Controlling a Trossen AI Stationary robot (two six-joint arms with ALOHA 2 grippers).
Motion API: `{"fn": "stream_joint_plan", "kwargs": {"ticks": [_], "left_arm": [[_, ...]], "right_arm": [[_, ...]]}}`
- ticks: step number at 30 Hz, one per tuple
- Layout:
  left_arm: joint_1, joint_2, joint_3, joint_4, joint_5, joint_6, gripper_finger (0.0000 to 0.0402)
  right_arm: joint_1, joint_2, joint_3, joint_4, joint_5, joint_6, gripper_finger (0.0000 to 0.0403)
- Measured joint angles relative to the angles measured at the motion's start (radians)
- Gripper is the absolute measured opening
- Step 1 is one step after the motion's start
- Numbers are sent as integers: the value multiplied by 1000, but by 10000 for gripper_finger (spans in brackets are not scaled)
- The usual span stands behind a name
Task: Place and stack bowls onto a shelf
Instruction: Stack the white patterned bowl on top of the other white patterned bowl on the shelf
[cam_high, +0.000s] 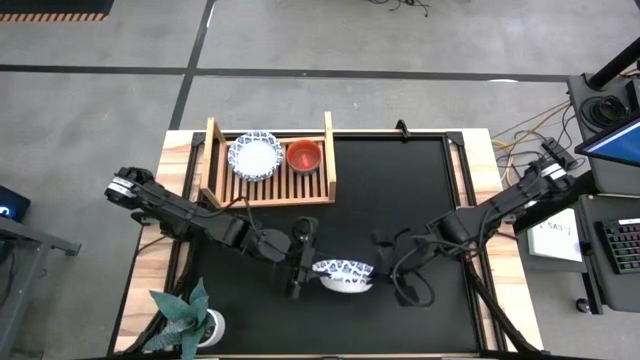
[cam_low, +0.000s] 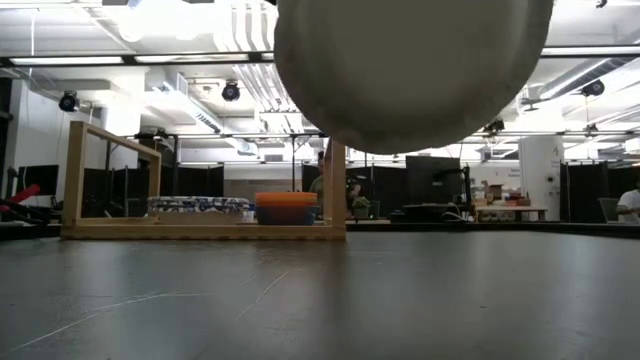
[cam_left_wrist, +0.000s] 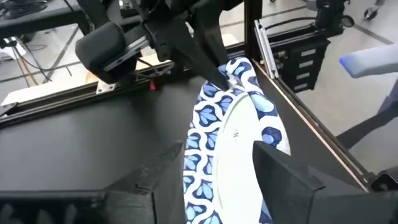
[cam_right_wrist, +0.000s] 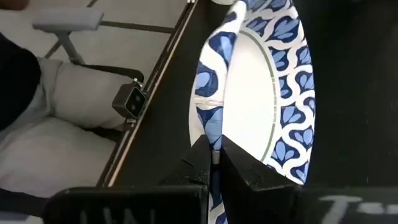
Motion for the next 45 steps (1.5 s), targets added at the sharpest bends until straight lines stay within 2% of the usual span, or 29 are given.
{"fn": "stream_joint_plan", "kwargs": {"ticks": [3, 10, 14, 21, 25, 28, 31, 37, 39, 45], "left_arm": [[0, -5, 0, -30, 6, 2, 180], [3, -73, 15, -254, 14, 8, 181], [11, -74, 13, -223, 67, 3, 181], [21, -40, 12, -165, 62, -4, 176], [23, -30, 11, -164, 56, -4, 145], [23, -29, 12, -164, 17, -4, 88], [23, -29, 12, -165, 13, 4, 19], [24, -31, 24, -211, 4, 16, 5], [24, -34, 69, -327, -41, 9, 3], [23, -37, 298, -812, -323, -58, 1]], "right_arm": [[0, 13, 0, 10, -12, -14, 9], [0, 13, -7, 11, -13, -33, 9], [-9, 14, -6, 16, -7, -62, 9], [-40, 14, -6, 30, -8, -93, 9], [-48, 14, -6, 38, -8, -105, 9], [-52, 14, -6, 37, -7, -108, 16], [-56, 14, -6, 35, 31, -110, 43], [-59, 3, 1, 29, 121, -111, 134], [-62, -22, 13, 15, 125, -111, 164], [-64, -145, 30, -40, 227, -108, 221]]}}
